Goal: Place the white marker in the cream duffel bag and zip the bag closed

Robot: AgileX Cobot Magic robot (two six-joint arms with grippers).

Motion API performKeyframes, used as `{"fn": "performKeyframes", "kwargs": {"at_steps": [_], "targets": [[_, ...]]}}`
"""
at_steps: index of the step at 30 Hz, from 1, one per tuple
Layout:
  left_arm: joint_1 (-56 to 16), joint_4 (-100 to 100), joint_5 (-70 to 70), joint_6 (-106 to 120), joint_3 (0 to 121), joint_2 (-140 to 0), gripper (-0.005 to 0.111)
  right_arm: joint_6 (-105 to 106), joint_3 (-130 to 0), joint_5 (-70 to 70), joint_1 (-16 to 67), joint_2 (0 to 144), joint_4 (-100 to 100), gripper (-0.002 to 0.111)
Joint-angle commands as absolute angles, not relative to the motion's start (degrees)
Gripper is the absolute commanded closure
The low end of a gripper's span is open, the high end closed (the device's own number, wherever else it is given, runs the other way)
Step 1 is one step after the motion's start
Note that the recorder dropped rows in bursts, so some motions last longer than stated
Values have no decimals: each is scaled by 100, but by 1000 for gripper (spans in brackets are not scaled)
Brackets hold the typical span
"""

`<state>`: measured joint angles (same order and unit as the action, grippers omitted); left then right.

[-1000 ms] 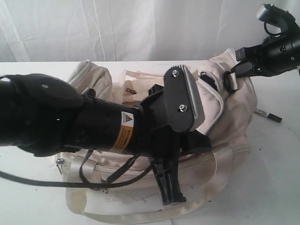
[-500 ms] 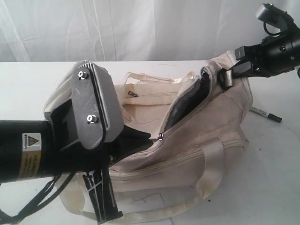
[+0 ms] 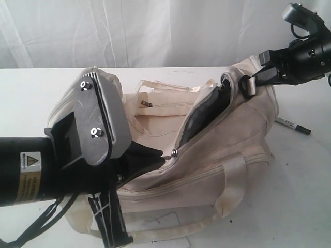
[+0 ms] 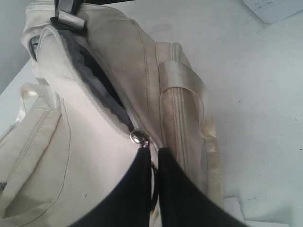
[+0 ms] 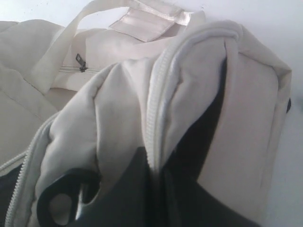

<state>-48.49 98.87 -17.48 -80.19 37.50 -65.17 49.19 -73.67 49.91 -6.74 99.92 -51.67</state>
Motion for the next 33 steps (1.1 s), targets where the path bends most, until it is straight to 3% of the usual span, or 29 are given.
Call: {"fn": "performKeyframes", "kwargs": {"at_steps": [1, 12, 24, 33], "targets": [[-4928, 9995, -1880, -8100, 3679, -6400, 107, 5080, -7481, 4400, -798, 9947, -5153, 108], [-4928, 9995, -1479, -7951, 3679, -6700, 107, 5094, -7471, 4991, -609, 9947, -5153, 108], [-4928, 9995, -1483, -7794, 4277, -7161, 107, 4724, -7461, 5236, -336, 9885, -4793, 58], [-4928, 9995, -1483, -7757, 4278, -7242, 107, 4472, -7461, 5633, -347, 8912, -4418, 54]]}}
